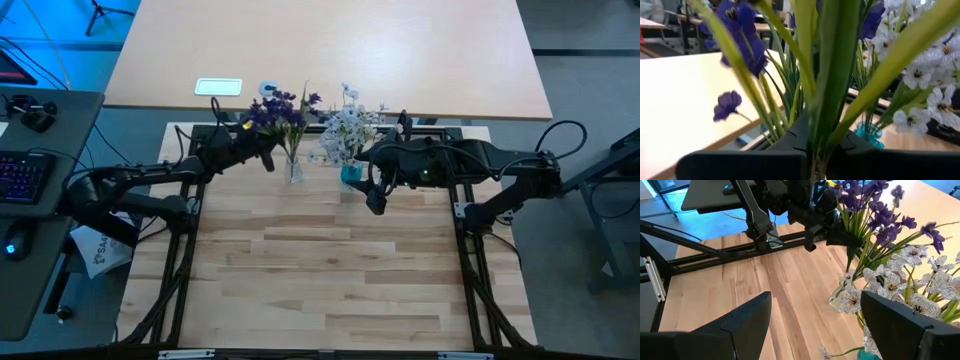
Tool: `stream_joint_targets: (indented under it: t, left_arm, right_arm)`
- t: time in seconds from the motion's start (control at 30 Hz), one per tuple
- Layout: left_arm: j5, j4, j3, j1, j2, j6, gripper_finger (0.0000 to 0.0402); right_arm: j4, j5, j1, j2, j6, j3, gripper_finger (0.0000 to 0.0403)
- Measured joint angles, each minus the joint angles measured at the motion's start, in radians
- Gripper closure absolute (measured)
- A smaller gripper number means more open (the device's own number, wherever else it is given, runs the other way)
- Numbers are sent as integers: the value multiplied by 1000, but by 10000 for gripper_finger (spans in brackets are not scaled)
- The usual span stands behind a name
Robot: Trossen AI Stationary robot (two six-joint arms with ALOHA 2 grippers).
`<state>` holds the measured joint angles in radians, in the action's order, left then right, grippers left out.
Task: Sort flowers into vase by color
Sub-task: Put the purple flowers into the transparent vase
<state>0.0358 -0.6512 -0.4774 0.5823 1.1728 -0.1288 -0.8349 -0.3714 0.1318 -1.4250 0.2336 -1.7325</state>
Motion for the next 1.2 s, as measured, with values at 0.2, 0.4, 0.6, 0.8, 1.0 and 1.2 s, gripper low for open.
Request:
stream_joint_targets:
  t: [0.2,0.4,0.6,0.8,1.0,1.2]
  left_arm:
    - [15,95,0,0,-5,-6,353]
    - [46,185,0,0,-28,-50,283]
    - [97,190,-33,-1,-29,-79,217]
    - [118,353,-104,-1,-56,-47,186]
    - [84,593,-164,-1,-142,45,182]
    - [2,751,-178,0,-278,81,182]
  right_arm:
    - [-14,0,0,0,-7,0,100]
    - [-32,0,0,0,-9,0,100]
    - [-34,-2,-1,0,-14,0,100]
    - [-37,-2,-1,0,-14,0,100]
    - [-43,-2,-1,0,-31,0,100]
    - [-43,-2,-1,0,-36,0,100]
